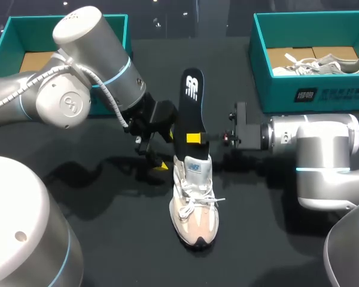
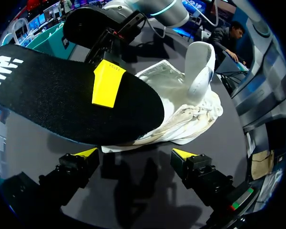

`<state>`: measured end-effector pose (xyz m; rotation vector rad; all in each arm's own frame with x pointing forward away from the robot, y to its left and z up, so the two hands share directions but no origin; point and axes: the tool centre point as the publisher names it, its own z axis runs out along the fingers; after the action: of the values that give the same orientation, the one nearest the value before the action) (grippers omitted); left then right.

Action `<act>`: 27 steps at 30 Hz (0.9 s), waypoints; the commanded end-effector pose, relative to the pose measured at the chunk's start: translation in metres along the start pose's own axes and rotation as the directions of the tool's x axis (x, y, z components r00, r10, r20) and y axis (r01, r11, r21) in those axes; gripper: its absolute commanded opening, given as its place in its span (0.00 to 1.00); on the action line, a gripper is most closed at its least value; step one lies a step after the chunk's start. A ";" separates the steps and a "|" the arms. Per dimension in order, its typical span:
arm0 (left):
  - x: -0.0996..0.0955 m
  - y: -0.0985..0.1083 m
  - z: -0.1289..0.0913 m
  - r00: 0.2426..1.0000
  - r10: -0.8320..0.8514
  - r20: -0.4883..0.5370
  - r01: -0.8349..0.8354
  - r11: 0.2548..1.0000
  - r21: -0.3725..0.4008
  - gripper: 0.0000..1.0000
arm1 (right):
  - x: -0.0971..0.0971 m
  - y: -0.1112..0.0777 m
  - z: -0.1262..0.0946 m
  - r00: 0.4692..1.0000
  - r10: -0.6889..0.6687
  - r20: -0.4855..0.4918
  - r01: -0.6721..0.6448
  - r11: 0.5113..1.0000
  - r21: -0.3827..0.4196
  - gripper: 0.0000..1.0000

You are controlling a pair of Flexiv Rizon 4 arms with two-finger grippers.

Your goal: Take the shoe out of the shoebox, open the shoe tongue, remove and reinsert the insole, then place the shoe into the shoebox

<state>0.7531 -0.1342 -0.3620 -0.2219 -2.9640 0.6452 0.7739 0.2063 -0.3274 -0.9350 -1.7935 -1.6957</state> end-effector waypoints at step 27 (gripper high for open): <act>0.001 0.001 0.000 1.000 0.001 0.001 -0.001 1.000 -0.001 1.00 | 0.004 -0.061 0.005 0.995 0.092 -0.022 -0.092 0.996 -0.012 0.00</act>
<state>0.7531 -0.1342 -0.3620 -0.2219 -2.9640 0.6451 0.7359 0.2108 -0.3520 -0.9806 -1.7008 -1.6623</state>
